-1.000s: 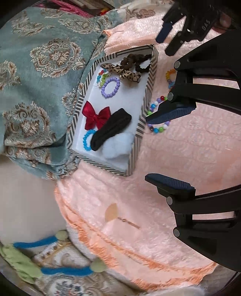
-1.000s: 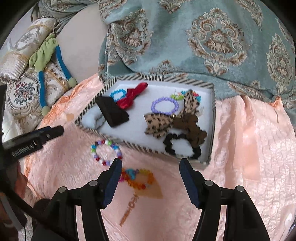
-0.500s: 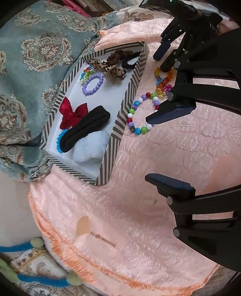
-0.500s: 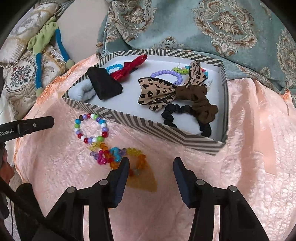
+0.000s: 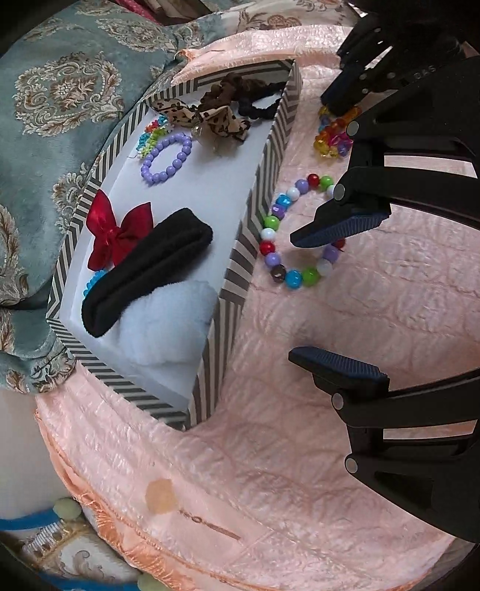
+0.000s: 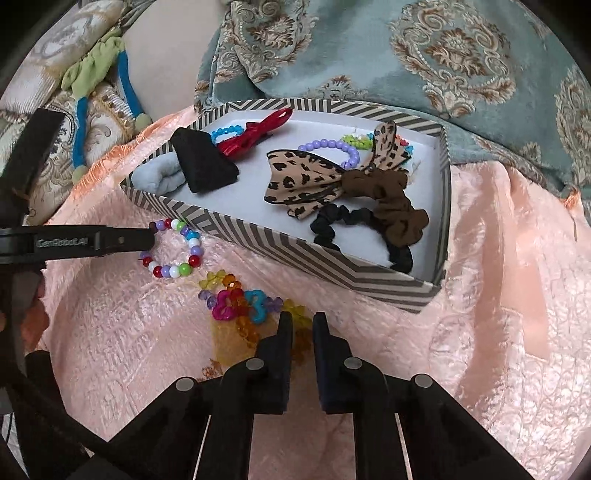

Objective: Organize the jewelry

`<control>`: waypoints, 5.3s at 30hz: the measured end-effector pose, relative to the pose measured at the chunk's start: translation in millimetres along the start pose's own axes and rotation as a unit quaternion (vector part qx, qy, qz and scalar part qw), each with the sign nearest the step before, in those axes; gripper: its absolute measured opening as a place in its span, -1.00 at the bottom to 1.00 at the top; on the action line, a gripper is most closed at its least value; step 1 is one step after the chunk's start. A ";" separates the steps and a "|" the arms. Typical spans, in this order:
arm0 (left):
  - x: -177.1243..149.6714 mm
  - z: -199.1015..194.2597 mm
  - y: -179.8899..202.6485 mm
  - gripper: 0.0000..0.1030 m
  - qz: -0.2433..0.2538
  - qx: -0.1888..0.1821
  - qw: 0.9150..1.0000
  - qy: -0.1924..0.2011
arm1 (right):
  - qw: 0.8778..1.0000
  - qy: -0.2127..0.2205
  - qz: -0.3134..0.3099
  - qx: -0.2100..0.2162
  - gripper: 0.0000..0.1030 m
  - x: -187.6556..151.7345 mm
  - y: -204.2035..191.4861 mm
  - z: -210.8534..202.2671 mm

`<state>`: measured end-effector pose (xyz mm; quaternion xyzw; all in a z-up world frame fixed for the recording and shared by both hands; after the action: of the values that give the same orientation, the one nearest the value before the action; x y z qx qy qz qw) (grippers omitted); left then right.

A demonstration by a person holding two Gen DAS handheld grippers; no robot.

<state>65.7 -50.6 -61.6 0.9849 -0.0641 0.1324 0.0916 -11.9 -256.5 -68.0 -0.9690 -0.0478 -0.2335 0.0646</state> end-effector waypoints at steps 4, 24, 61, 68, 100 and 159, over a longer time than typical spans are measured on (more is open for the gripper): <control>0.6 5.9 11.6 -0.08 0.022 0.016 1.000 0.011 | 1.000 0.006 0.015 0.019 -0.80 -0.7 4.7 0.4; -9.9 -70.0 24.0 -0.85 0.054 -0.024 0.996 0.063 | 0.994 0.083 0.017 0.076 -0.84 9.9 -0.6 -86.1; 27.9 -97.5 63.1 -0.85 0.086 -0.002 0.992 0.092 | 0.992 0.107 0.001 0.066 -0.84 66.4 3.3 -113.4; 44.7 -72.7 69.0 -0.85 0.072 -0.022 0.995 0.073 | 0.993 0.102 -0.001 0.065 -0.84 87.3 4.8 -98.4; 73.2 7.0 36.5 -0.85 0.005 -0.036 0.999 0.012 | 0.991 0.000 0.090 0.103 -0.84 112.8 29.4 31.1; 15.9 -116.3 56.9 -0.07 0.030 0.058 0.985 0.158 | 0.990 0.110 0.080 -0.044 0.16 62.3 -8.3 -97.0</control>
<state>43.4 -84.8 62.4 0.9529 -0.0703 0.2923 0.0397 -1.0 -258.8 47.0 -0.9399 0.0476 -0.3350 0.0455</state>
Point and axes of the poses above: each gripper's, at about its wrist camera, not at the fingertips, and z roughly the way its jaws point, y to its right, x to its top, the point moved 2 cm from there along z, roughly the way its jaws point, and after that the axes turned 8 degrees about -y, right-handed, at the moved point
